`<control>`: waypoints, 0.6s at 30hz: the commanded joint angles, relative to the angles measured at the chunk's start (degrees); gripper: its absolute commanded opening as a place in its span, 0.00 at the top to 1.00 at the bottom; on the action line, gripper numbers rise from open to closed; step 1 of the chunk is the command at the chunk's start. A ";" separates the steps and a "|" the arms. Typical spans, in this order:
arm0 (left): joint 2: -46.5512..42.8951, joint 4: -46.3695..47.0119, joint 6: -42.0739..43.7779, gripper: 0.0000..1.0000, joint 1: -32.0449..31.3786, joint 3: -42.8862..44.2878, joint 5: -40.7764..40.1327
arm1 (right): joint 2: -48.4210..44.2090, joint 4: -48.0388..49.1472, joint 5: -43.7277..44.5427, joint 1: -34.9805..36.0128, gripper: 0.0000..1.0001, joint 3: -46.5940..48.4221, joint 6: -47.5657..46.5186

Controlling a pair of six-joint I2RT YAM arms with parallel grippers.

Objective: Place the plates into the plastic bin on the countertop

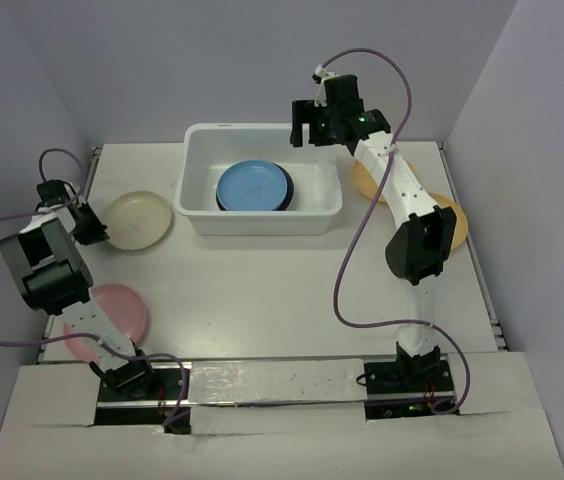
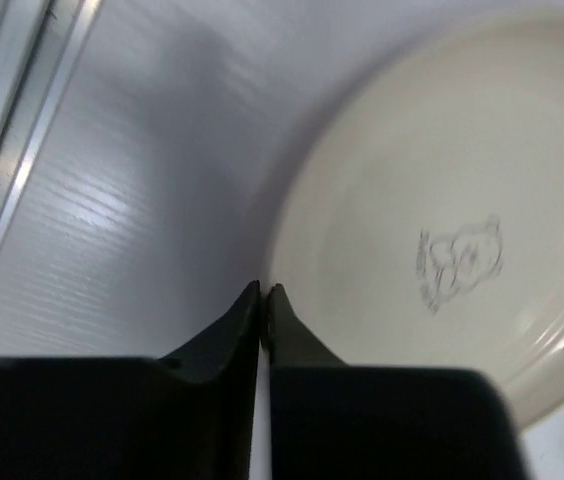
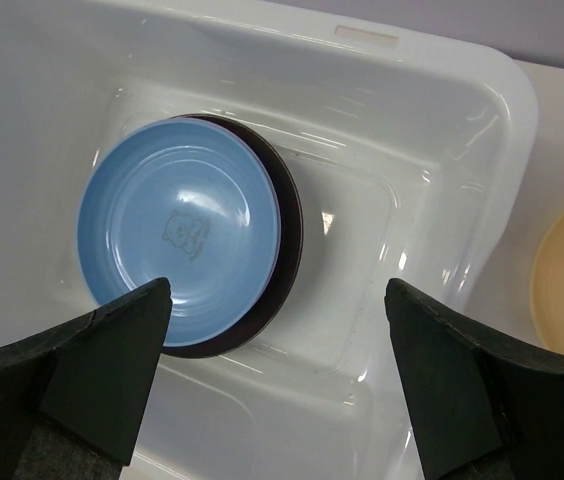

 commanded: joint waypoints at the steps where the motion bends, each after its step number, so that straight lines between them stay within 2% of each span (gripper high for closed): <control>1: 0.42 -1.79 0.59 1.00 0.39 4.17 0.43 | -4.89 0.74 0.68 -2.03 0.06 -0.28 -0.86; 9: -7.37 -5.01 2.18 1.00 0.39 8.11 3.46 | -6.12 0.84 -1.12 -3.82 0.06 -2.15 -0.43; 13: -10.74 -4.65 3.92 1.00 0.39 7.28 5.58 | -5.78 0.83 -1.49 -4.23 0.05 -2.15 -0.17; 18: -11.28 -6.13 4.61 1.00 0.66 7.74 6.92 | -5.45 0.83 -2.22 -4.29 0.05 -1.87 0.04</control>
